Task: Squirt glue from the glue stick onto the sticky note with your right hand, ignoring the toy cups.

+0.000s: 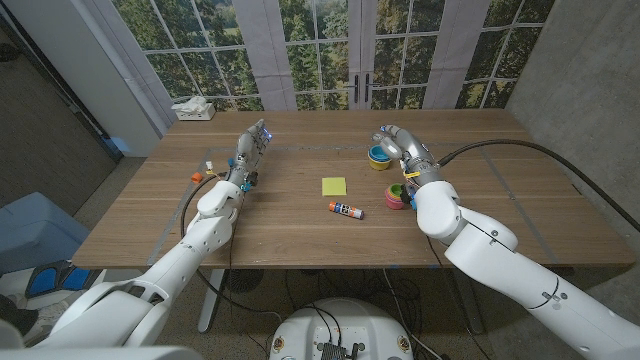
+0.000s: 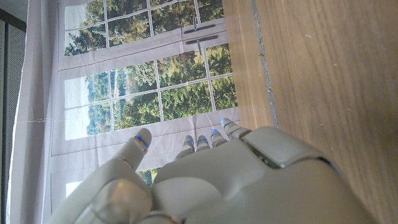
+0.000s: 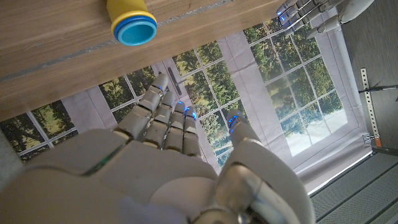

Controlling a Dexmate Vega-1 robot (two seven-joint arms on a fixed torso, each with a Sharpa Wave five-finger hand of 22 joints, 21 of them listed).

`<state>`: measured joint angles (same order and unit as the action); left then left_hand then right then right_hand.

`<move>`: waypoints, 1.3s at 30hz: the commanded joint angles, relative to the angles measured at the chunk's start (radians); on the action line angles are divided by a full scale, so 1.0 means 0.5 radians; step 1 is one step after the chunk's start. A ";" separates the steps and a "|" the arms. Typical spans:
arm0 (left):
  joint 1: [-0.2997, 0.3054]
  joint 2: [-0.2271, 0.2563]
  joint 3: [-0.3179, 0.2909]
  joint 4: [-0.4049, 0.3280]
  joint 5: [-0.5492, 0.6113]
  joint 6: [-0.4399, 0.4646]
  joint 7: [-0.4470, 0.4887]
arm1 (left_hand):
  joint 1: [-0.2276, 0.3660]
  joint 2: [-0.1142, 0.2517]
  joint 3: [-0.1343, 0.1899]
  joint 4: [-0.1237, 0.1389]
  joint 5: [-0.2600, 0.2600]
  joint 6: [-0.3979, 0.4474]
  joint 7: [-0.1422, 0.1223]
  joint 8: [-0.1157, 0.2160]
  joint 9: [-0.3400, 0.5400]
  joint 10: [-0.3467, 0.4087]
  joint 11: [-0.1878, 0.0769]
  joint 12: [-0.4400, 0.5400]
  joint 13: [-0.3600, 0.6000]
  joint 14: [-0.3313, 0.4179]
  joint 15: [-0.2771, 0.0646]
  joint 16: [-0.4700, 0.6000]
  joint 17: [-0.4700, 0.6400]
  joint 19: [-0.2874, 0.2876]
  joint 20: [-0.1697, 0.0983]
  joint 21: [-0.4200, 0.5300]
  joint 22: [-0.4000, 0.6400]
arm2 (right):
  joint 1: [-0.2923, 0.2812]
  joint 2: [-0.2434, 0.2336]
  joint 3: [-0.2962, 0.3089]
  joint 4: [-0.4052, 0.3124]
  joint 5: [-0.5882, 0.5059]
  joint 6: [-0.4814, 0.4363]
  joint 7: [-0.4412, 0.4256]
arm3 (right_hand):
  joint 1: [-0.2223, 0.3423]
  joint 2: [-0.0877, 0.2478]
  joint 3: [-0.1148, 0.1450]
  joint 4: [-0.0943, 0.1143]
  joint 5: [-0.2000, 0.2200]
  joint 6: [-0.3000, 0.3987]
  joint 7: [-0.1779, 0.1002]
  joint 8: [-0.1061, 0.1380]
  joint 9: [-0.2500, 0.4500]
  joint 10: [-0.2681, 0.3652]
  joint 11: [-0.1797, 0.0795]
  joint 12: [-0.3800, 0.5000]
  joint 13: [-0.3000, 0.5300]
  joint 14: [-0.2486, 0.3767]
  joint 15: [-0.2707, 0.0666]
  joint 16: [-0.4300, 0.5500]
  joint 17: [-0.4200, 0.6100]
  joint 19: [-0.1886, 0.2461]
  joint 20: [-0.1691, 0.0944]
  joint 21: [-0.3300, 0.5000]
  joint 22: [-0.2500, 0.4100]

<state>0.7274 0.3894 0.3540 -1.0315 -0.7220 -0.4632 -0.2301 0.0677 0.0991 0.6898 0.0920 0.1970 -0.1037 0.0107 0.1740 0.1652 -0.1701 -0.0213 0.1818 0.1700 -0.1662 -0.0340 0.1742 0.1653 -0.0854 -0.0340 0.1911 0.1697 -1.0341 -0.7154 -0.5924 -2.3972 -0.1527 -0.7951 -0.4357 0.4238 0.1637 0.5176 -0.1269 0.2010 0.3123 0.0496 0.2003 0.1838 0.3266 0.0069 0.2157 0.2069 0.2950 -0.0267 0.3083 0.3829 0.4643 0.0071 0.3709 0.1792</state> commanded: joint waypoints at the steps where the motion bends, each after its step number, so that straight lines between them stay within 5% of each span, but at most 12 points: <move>1: -0.042 -0.028 0.005 0.069 0.002 -0.049 -0.049 | 0.018 0.167 0.005 -0.008 0.009 -0.017 0.005 0.007 0.009 -0.033 0.002 0.015 0.011 -0.099 -0.009 0.002 0.004 -0.022 -0.161 0.000 0.003 | 0.061 0.022 -0.130 -0.144 -0.034 -0.277 0.006 | -0.005 0.019 -0.003 -0.013 0.016 -0.009 -0.003 -0.007 0.007 -0.001 -0.005 -0.009 0.010 0.001 -0.002 0.011 0.008 0.013 0.009 -0.007 0.007; 8: -0.094 -0.071 -0.001 0.202 -0.025 -0.099 -0.137 | 0.018 0.167 0.004 -0.010 0.008 -0.015 0.006 0.007 0.009 -0.031 0.003 0.016 0.011 -0.099 -0.008 0.002 0.004 -0.022 -0.160 0.000 0.003 | 0.097 0.042 -0.196 -0.172 -0.028 -0.338 -0.007 | -0.001 0.019 -0.007 -0.013 0.016 -0.022 -0.012 -0.012 0.007 -0.016 -0.012 -0.016 0.010 0.009 -0.002 0.017 0.011 0.022 0.017 -0.006 0.008; 16: -0.122 -0.104 -0.014 0.291 -0.056 -0.140 -0.217 | 0.019 0.168 0.004 -0.011 0.008 -0.016 0.005 0.007 0.009 -0.031 0.002 0.016 0.011 -0.099 -0.009 0.003 0.004 -0.023 -0.159 0.000 0.003 | 0.174 0.049 -0.306 -0.216 -0.025 -0.427 0.020 | 0.000 0.015 -0.024 -0.007 0.017 -0.045 -0.011 -0.016 0.008 -0.041 -0.016 -0.024 0.013 0.160 -0.023 0.099 0.044 0.103 0.014 0.023 0.014; 20: -0.121 -0.106 -0.019 0.304 -0.062 -0.148 -0.232 | 0.020 0.168 0.004 -0.012 0.008 -0.014 0.006 0.008 0.009 -0.029 0.003 0.016 0.011 -0.099 -0.008 0.003 0.004 -0.022 -0.158 0.000 0.003 | 0.236 0.078 -0.376 -0.234 -0.034 -0.529 0.025 | 0.004 0.016 -0.033 -0.005 0.018 -0.073 -0.033 -0.021 0.009 -0.065 -0.032 -0.029 0.016 0.217 -0.042 0.138 0.070 0.157 0.068 0.044 0.017; 22: -0.122 -0.108 -0.022 0.312 -0.064 -0.152 -0.239 | 0.020 0.168 0.003 -0.013 0.008 -0.014 0.007 0.008 0.009 -0.030 0.004 0.016 0.011 -0.099 -0.008 0.003 0.003 -0.022 -0.157 0.000 0.003 | 0.293 0.095 -0.420 -0.253 -0.030 -0.631 0.047 | 0.029 0.007 -0.045 -0.020 0.024 -0.123 -0.060 -0.022 0.009 -0.120 -0.046 -0.031 0.019 0.421 -0.058 0.258 0.135 0.307 0.107 0.108 0.026; 25: -0.123 -0.111 -0.026 0.322 -0.069 -0.155 -0.247 | 0.021 0.167 0.003 -0.014 0.008 -0.013 0.005 0.009 0.009 -0.030 0.000 0.016 0.011 -0.099 -0.009 0.003 0.003 -0.021 -0.156 0.001 0.003 | 0.333 0.128 -0.471 -0.251 -0.046 -0.700 0.010 | 0.077 0.000 -0.067 -0.039 0.027 -0.190 -0.080 -0.018 0.010 -0.158 -0.063 -0.018 0.023 0.701 -0.085 0.453 0.287 0.533 0.052 0.227 0.043; 27: -0.123 -0.113 -0.026 0.324 -0.069 -0.157 -0.248 | 0.021 0.167 0.003 -0.014 0.008 -0.012 0.005 0.009 0.009 -0.028 0.001 0.017 0.011 -0.098 -0.008 0.003 0.003 -0.022 -0.156 0.000 0.003 | 0.345 0.126 -0.480 -0.249 -0.033 -0.694 0.004 | 0.114 0.005 -0.081 -0.040 0.030 -0.233 -0.101 -0.018 0.010 -0.166 -0.072 -0.010 0.022 0.935 -0.136 0.635 0.442 0.706 -0.015 0.336 0.060; 32: -0.122 -0.111 -0.027 0.324 -0.065 -0.160 -0.249 | 0.022 0.167 0.002 -0.016 0.008 -0.012 0.005 0.009 0.009 -0.029 0.001 0.017 0.011 -0.099 -0.009 0.003 0.003 -0.022 -0.156 0.000 0.003 | 0.421 0.169 -0.556 -0.249 -0.033 -0.842 -0.031 | 0.262 0.003 -0.061 -0.075 0.044 -0.273 -0.107 -0.012 0.009 -0.140 -0.106 0.002 0.020 1.249 -0.299 0.978 0.813 1.037 -0.195 0.609 0.149; 36: -0.114 -0.110 -0.029 0.312 -0.064 -0.158 -0.237 | 0.022 0.167 0.002 -0.016 0.008 -0.011 0.005 0.009 0.009 -0.029 0.002 0.017 0.011 -0.099 -0.010 0.003 0.003 -0.022 -0.156 0.000 0.003 | 0.510 0.172 -0.624 -0.262 -0.007 -0.963 -0.021 | 0.458 -0.045 -0.007 -0.120 0.041 -0.253 -0.061 -0.001 0.008 -0.069 -0.106 0.012 0.021 1.481 -0.387 1.240 1.099 1.195 -0.323 0.826 0.285; 39: -0.112 -0.108 -0.028 0.308 -0.061 -0.154 -0.233 | 0.022 0.167 0.002 -0.017 0.008 -0.010 0.006 0.010 0.009 -0.028 0.001 0.017 0.011 -0.099 -0.011 0.003 0.003 -0.023 -0.155 0.000 0.003 | 0.625 0.165 -0.710 -0.269 0.025 -1.091 0.004 | 0.608 -0.134 0.003 -0.138 0.014 -0.207 -0.009 0.011 0.009 0.009 -0.075 0.027 0.022 1.572 -0.392 1.355 1.221 1.314 -0.356 0.929 0.309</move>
<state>0.6685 0.3364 0.3420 -0.8785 -0.7535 -0.5381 -0.3468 0.0703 0.0962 0.6867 0.0890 0.1970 -0.1036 0.0107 0.1739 0.1652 -0.1701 -0.0213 0.1818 0.1699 -0.1662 -0.0340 0.1742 0.1652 -0.0855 -0.0340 0.1911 0.1697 -0.8486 -0.6468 -0.8409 -2.5193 -0.1688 -1.1715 -0.4392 0.6730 0.1308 0.5146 -0.1877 0.2160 0.1896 0.0246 0.1953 0.1837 0.3026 -0.0391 0.2195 0.2152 1.0436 -0.1631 0.9390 0.9427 1.0767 -0.1578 0.7953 0.3219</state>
